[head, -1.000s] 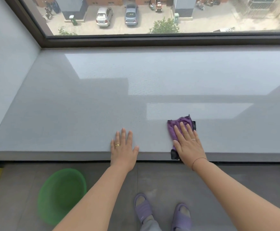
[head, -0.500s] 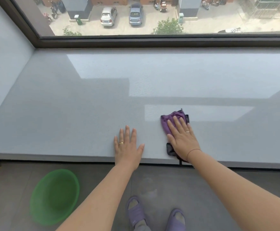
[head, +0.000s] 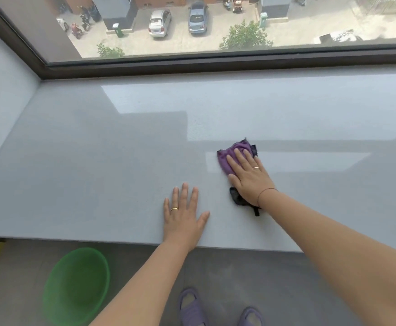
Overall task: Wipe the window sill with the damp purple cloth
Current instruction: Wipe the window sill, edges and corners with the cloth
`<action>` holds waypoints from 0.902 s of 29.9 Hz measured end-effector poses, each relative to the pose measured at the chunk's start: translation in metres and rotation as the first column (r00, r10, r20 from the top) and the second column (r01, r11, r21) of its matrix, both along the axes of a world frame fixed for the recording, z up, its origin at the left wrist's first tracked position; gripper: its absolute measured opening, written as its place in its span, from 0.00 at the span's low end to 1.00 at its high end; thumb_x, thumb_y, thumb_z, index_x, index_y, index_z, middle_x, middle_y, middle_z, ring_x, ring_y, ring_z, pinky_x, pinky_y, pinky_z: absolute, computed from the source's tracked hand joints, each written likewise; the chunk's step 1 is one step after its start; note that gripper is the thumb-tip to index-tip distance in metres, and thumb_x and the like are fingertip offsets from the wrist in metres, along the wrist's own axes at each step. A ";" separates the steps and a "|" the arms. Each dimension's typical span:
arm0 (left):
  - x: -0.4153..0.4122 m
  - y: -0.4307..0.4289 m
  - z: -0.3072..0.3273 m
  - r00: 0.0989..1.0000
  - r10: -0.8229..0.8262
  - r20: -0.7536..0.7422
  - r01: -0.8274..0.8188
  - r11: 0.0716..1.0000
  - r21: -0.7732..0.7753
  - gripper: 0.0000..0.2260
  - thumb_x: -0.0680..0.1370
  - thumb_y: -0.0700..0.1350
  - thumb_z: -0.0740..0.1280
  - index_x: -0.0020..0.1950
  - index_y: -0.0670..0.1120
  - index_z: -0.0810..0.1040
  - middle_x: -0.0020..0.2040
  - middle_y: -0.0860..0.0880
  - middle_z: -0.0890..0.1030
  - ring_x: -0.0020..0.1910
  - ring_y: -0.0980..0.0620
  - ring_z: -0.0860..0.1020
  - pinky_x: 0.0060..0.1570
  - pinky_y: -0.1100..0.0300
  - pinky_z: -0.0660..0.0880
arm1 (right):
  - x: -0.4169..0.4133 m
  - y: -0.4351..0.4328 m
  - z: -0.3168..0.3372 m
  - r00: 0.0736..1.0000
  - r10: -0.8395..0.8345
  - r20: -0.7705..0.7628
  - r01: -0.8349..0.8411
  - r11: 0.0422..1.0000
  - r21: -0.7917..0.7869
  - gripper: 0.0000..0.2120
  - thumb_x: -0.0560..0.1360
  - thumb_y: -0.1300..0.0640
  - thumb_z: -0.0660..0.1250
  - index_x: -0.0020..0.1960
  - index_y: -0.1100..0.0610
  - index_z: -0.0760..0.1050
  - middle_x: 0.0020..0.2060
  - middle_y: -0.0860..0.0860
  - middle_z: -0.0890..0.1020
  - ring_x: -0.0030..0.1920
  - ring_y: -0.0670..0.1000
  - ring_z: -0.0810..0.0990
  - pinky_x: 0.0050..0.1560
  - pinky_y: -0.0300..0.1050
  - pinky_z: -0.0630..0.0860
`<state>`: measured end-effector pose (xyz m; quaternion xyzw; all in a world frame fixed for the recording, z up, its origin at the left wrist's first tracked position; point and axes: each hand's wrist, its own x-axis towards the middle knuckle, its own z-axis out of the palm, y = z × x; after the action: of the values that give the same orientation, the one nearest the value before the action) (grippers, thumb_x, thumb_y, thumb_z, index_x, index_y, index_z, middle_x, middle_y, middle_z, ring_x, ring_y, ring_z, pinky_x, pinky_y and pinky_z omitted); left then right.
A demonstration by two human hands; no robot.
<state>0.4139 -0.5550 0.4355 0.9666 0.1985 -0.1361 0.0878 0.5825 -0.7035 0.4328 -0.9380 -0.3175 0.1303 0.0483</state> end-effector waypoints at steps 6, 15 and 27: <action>0.013 -0.002 0.006 0.994 0.049 0.094 -0.048 0.999 -0.013 0.26 0.80 0.60 0.50 0.76 0.52 0.52 0.78 0.50 0.45 0.77 0.49 0.42 0.73 0.47 0.38 | 0.022 0.023 0.004 0.934 -0.356 -0.025 0.356 0.934 -0.031 0.28 0.81 0.44 0.45 0.77 0.49 0.41 0.77 0.52 0.40 0.76 0.56 0.37 0.74 0.53 0.34; 0.073 0.010 0.011 0.992 -0.045 0.115 0.046 0.999 -0.002 0.29 0.81 0.59 0.47 0.77 0.50 0.41 0.78 0.50 0.37 0.76 0.50 0.36 0.73 0.50 0.34 | 0.069 0.023 0.000 1.000 -0.020 0.015 0.020 1.000 0.014 0.26 0.81 0.44 0.44 0.77 0.47 0.42 0.78 0.48 0.42 0.77 0.50 0.38 0.75 0.49 0.37; 0.101 0.019 0.000 0.983 -0.146 0.109 0.147 0.989 0.005 0.31 0.80 0.61 0.48 0.75 0.50 0.37 0.78 0.49 0.39 0.76 0.46 0.38 0.72 0.46 0.35 | 0.084 0.096 0.001 0.991 0.131 -0.024 -0.131 0.991 0.015 0.26 0.81 0.43 0.45 0.77 0.45 0.43 0.77 0.48 0.42 0.77 0.51 0.37 0.74 0.49 0.34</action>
<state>0.5144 -0.5361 0.4359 0.9845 0.1216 -0.0893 0.0895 0.6668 -0.6079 0.4338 -0.9131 -0.3786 0.1429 0.0497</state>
